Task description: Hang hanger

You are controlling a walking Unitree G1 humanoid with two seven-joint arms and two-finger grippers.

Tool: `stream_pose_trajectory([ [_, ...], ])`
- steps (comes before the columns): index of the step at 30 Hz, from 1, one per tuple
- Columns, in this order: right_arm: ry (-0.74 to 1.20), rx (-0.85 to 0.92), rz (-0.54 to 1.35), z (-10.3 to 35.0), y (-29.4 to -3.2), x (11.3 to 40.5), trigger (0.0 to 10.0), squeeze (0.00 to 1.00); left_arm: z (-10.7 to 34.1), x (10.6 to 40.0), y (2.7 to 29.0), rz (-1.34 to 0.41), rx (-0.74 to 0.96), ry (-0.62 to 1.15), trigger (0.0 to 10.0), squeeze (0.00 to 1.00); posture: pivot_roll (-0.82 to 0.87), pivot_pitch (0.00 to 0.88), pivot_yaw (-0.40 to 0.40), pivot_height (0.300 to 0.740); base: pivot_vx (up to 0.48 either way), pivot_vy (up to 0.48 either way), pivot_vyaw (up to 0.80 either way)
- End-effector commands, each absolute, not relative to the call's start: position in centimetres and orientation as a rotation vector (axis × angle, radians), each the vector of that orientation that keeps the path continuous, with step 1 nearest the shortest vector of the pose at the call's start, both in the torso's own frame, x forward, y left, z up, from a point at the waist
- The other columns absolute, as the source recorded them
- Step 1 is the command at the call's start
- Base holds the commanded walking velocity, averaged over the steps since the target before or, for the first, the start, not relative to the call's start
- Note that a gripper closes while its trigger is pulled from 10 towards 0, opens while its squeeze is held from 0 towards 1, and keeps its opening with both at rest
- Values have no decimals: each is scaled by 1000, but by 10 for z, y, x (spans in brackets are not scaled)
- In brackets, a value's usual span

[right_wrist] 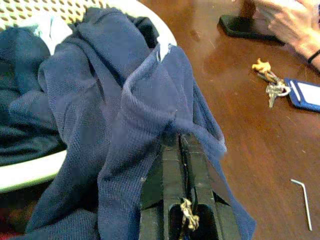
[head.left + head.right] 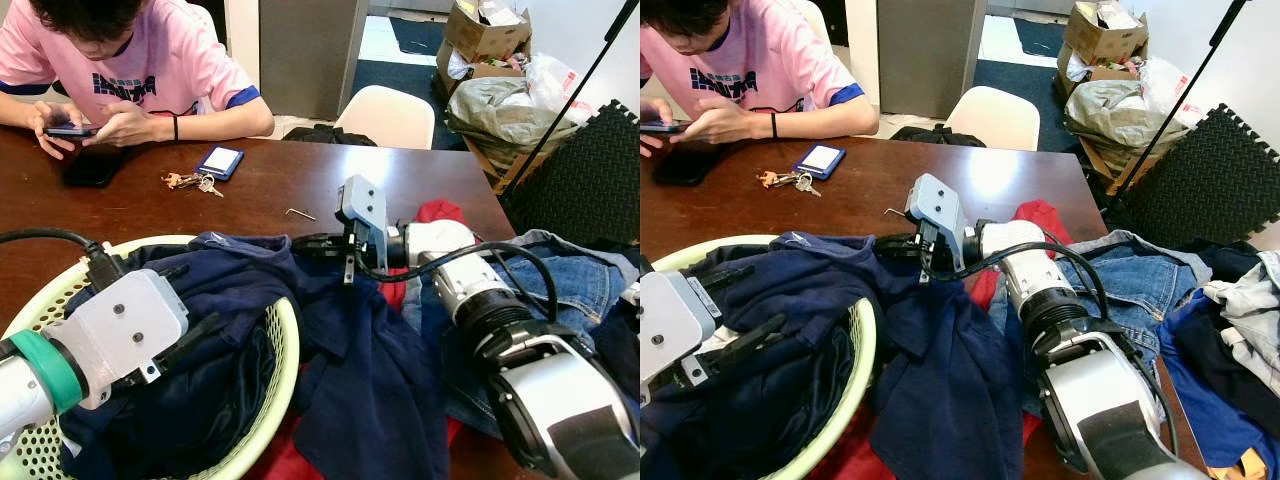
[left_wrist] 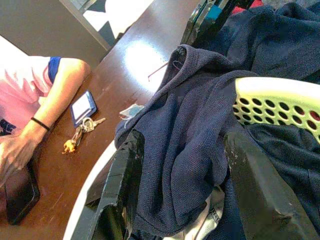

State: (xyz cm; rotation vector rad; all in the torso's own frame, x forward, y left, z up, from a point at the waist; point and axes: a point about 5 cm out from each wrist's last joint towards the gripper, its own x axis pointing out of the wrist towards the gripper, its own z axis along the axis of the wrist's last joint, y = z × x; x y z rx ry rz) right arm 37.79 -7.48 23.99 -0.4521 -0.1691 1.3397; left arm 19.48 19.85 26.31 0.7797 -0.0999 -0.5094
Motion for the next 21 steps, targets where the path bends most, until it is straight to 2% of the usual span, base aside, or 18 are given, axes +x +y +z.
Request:
stream_pose_trajectory([
  [1,-157,-409,1355,233,-76,376,0,0,259,194,198,-515,774,-92,10000,0,309,123,-17,740,0,0,0],
  [5,-200,-332,1365,241,-74,376,0,0,259,194,198,-512,772,-92,10000,0,311,126,-21,740,0,0,0],
  [7,-339,-139,1339,270,-73,377,0,0,259,195,197,-499,769,-100,10000,0,316,129,-24,740,0,0,0],
  [8,-339,-139,1339,270,-73,377,0,0,259,195,197,-499,769,-100,10000,0,316,129,-24,740,0,0,0],
  [9,-455,9,1296,295,-76,377,0,0,261,198,197,-473,763,-116,10000,0,314,132,-23,740,0,0,0],
  [11,-455,9,1296,295,-76,377,0,0,261,198,197,-473,763,-116,10000,0,314,132,-23,740,0,0,0],
  [12,-545,74,1293,312,-80,373,10000,0,263,200,197,-456,756,-132,10000,0,315,132,-23,740,0,0,0],
  [16,-515,-128,1332,296,-81,366,10000,0,266,201,197,-453,753,-143,10000,0,309,132,-20,740,0,0,0],
  [17,-425,-227,1379,278,-81,366,10000,1000,265,201,198,-454,755,-141,10000,0,303,133,-23,740,0,0,0],
  [18,-425,-227,1379,278,-81,366,10000,1000,265,201,198,-454,755,-141,10000,0,303,133,-23,740,0,0,0],
  [21,-243,-358,1454,247,-82,366,10000,1000,264,202,197,-455,754,-141,10000,0,301,131,-29,740,0,0,0],
])
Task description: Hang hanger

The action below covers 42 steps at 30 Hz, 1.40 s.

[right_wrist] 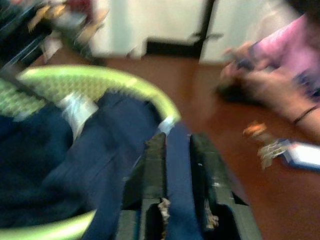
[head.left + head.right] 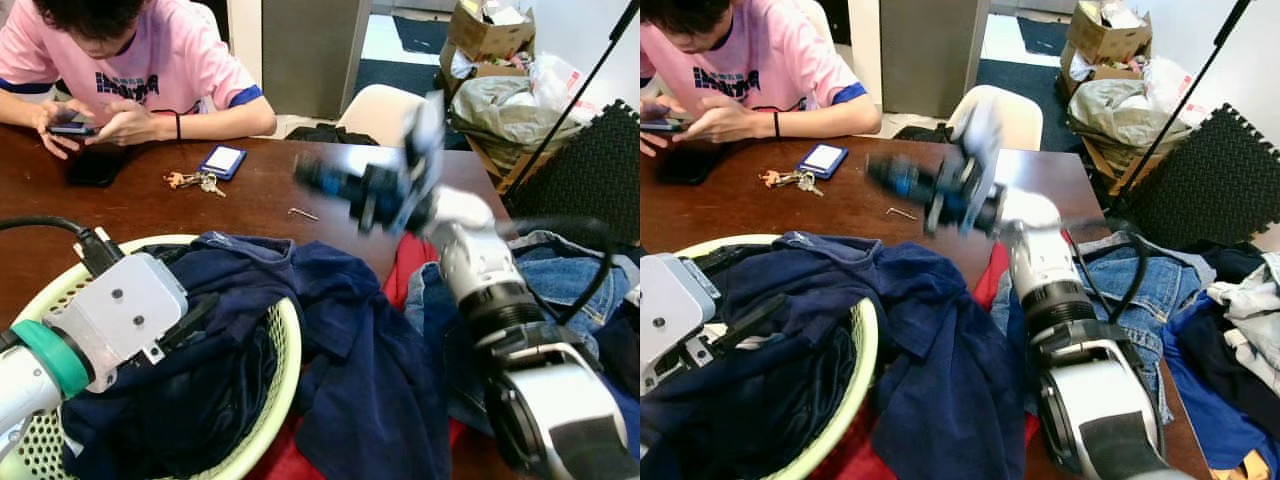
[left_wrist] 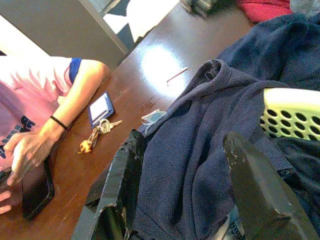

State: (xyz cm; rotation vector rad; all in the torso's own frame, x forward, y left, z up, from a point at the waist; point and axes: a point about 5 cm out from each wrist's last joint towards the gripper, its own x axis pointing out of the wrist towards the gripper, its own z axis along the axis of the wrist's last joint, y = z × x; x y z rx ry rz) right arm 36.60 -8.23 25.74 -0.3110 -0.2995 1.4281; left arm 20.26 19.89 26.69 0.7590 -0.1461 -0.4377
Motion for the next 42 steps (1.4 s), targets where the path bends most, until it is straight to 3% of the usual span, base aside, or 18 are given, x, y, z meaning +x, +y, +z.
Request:
stream_pose_trajectory([
  [1,-243,-358,1454,247,-82,366,10000,1000,264,202,197,-455,754,-141,10000,0,301,131,-29,740,0,0,0],
  [11,-207,-386,1380,236,-70,371,10000,1000,264,202,195,-452,752,-144,10000,0,311,129,-30,740,0,0,0],
  [22,-95,-649,1303,210,-68,372,10000,1000,263,201,195,-447,751,-145,10000,0,318,128,-33,740,0,0,0],
  [23,-81,-666,1288,205,-68,372,10000,412,264,201,194,-448,747,-149,10000,0,318,128,-33,740,0,0,0],
  [24,-81,-666,1288,205,-68,372,10000,412,264,201,194,-448,747,-149,10000,0,318,128,-33,740,0,0,0],
  [25,-79,-654,1262,201,-66,373,0,75,264,201,192,-453,740,-153,10000,0,320,131,-26,740,0,0,0],
  [27,-79,-654,1262,201,-66,373,0,75,264,201,192,-453,740,-153,10000,0,320,131,-26,740,0,0,0],
  [28,-81,-624,1244,199,-65,373,0,0,264,200,192,-459,737,-155,10000,0,318,132,-24,740,0,0,0],
  [32,-88,-585,1238,200,-64,374,0,0,264,200,192,-462,735,-157,10000,0,316,132,-23,740,0,0,0],
  [34,-120,-460,1255,207,-64,374,0,0,264,201,191,-466,734,-157,10000,0,312,134,-21,740,0,0,0],
  [38,-163,-371,1250,216,-64,376,0,0,264,202,191,-466,733,-158,10000,0,310,135,-19,740,0,0,0],
  [42,-182,-347,1241,220,-64,377,0,0,264,202,191,-465,733,-158,10000,0,310,135,-20,740,0,0,0],
])
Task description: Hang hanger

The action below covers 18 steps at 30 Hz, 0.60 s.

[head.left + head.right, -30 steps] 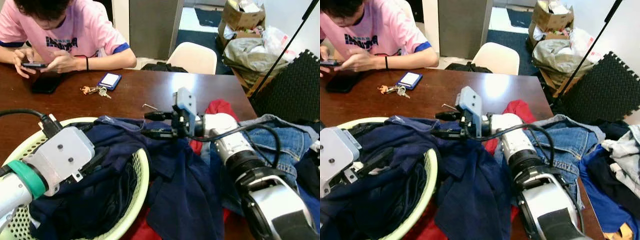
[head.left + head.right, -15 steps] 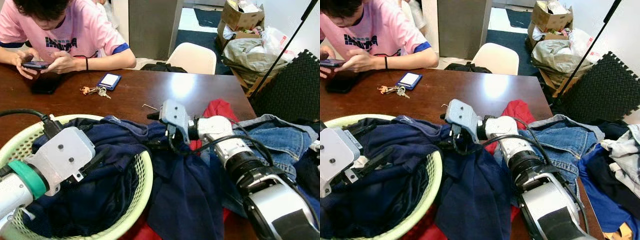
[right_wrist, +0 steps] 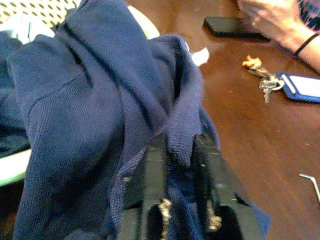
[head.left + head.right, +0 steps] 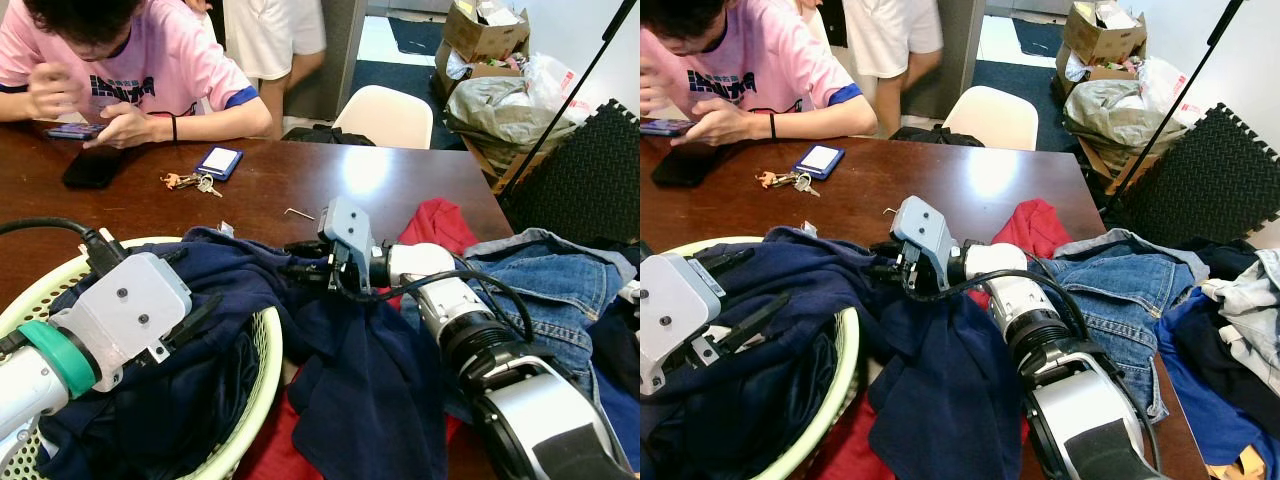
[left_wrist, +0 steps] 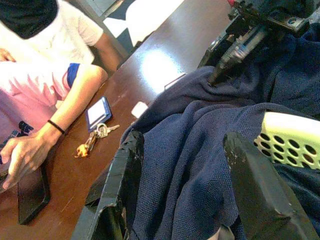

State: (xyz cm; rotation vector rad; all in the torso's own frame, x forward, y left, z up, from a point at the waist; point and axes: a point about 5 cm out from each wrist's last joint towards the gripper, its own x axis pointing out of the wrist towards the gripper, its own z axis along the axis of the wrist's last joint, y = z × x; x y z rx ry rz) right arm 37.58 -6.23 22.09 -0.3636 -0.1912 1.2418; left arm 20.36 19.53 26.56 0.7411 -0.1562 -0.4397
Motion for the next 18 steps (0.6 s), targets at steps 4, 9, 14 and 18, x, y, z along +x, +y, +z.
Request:
stream_pose_trajectory([
  [4,-245,-255,1208,234,-64,379,0,0,264,203,191,-459,735,-159,10000,0,310,135,-22,740,0,0,0],
  [9,-329,-149,1143,252,-66,383,0,0,264,203,191,-454,735,-160,10000,0,310,136,-25,740,0,0,0],
  [14,-378,-97,1106,263,-68,385,0,0,264,204,191,-450,735,-161,10000,0,310,138,-25,740,0,0,0],
  [18,-488,18,1019,287,-76,387,0,0,267,207,193,-416,734,-181,10000,0,307,138,-27,740,0,0,0],
])
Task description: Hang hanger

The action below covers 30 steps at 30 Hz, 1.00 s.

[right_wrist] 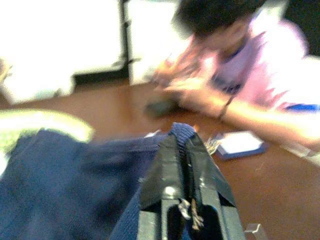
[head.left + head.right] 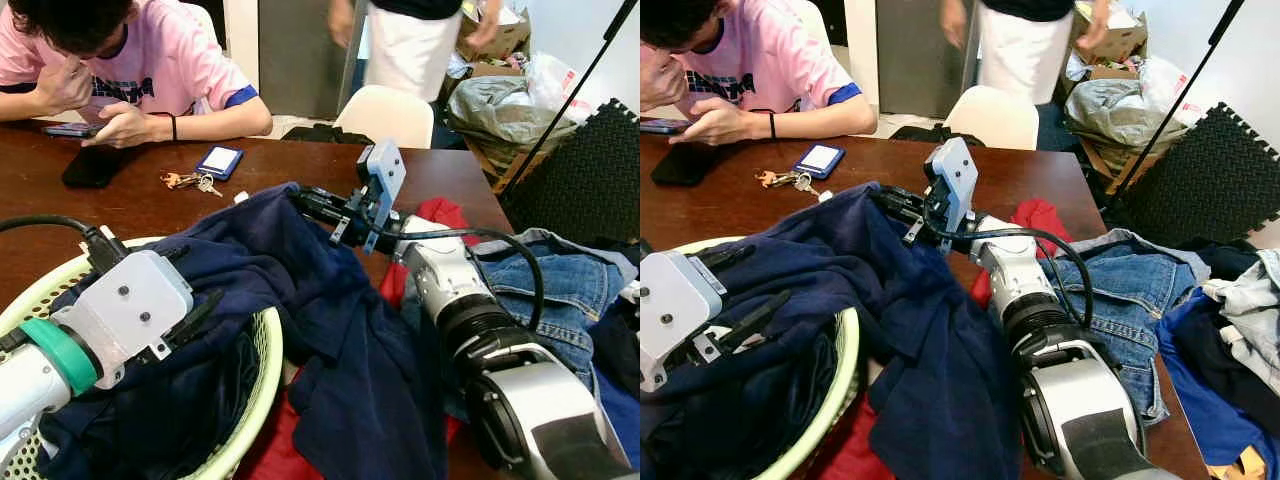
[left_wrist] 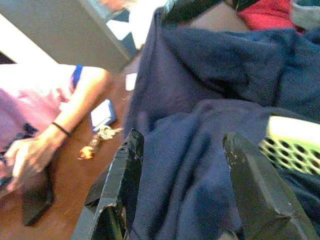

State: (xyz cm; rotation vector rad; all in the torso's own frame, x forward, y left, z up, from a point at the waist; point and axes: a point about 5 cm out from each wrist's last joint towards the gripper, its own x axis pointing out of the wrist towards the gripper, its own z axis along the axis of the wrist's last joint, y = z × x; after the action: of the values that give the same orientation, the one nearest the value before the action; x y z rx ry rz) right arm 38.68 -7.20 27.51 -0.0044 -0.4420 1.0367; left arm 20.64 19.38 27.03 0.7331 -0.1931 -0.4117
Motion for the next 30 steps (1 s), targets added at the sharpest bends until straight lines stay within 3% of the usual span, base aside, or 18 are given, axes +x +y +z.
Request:
stream_pose_trajectory([
  [1,-488,18,1019,287,-76,387,0,0,267,207,193,-416,734,-181,10000,0,307,138,-27,740,0,0,0],
  [2,-488,18,1019,287,-76,387,0,0,267,207,193,-416,734,-181,10000,0,307,138,-27,740,0,0,0],
  [3,-652,190,943,318,-89,380,10000,0,278,216,195,-315,709,-254,10000,0,304,133,-31,740,0,0,0],
  [4,-652,190,943,318,-89,380,10000,0,278,216,195,-315,709,-254,10000,0,304,133,-31,740,0,0,0],
  [5,-798,326,929,344,-105,364,10000,0,294,226,198,-207,665,-345,10000,0,299,125,-31,740,0,0,0],
  [7,-798,326,929,344,-105,364,10000,0,294,226,198,-207,665,-345,10000,0,299,125,-31,740,0,0,0],
  [9,-997,474,990,377,-131,331,10000,0,319,239,202,-60,583,-475,10000,0,290,116,-31,740,0,0,0],
  [13,-1116,555,1029,398,-152,312,10000,0,328,245,203,-25,541,-515,10000,0,276,106,-30,740,0,0,0],
  [23,-1111,570,1062,397,-161,302,10000,0,322,251,196,-7,505,-512,10000,0,264,93,-37,740,0,0,0],
  [30,-1021,514,920,379,-156,301,10000,0,321,260,191,37,452,-517,10000,0,240,63,-19,740,0,0,0],
])
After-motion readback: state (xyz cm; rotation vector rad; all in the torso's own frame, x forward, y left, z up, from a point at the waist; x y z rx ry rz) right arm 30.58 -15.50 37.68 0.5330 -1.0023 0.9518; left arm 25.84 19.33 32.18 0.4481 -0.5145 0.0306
